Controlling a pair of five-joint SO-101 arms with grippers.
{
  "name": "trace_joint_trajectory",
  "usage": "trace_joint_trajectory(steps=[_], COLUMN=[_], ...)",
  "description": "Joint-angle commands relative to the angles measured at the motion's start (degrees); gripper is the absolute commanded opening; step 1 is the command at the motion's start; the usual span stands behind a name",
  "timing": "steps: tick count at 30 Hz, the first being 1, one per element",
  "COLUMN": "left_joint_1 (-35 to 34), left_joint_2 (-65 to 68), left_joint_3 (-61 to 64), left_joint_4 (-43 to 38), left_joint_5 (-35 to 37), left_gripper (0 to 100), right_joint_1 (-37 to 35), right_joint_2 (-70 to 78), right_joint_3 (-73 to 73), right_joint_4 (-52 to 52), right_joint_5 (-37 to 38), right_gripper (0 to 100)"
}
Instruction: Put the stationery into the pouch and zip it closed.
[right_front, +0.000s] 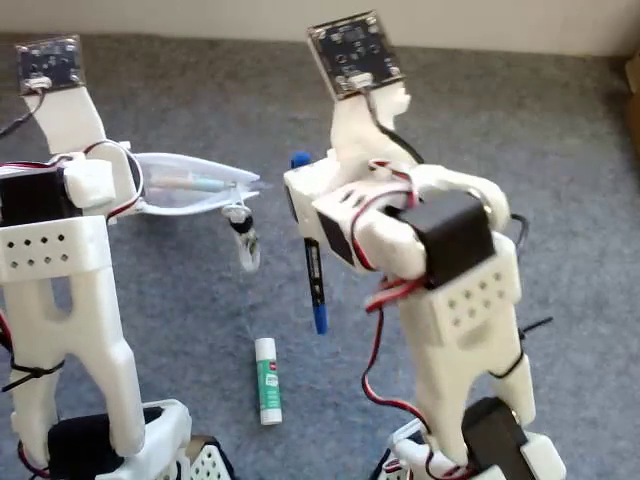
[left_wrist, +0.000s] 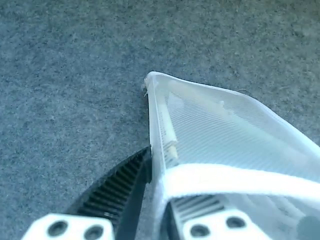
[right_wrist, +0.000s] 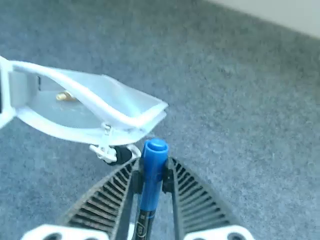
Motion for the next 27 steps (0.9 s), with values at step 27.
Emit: trace_joint_trajectory(steps=[27], left_joint_1=[2.33], left_joint_2=[-2.95], left_joint_3=[6.46], left_joint_4=[-1.32], left_joint_5=[-1.23], left_gripper=[1], right_joint_1=[-6.9], right_joint_2=[-5.41], right_joint_3=[0.04], right_joint_4=[-28.44], right_joint_5=[0.35], right_gripper=[0.5])
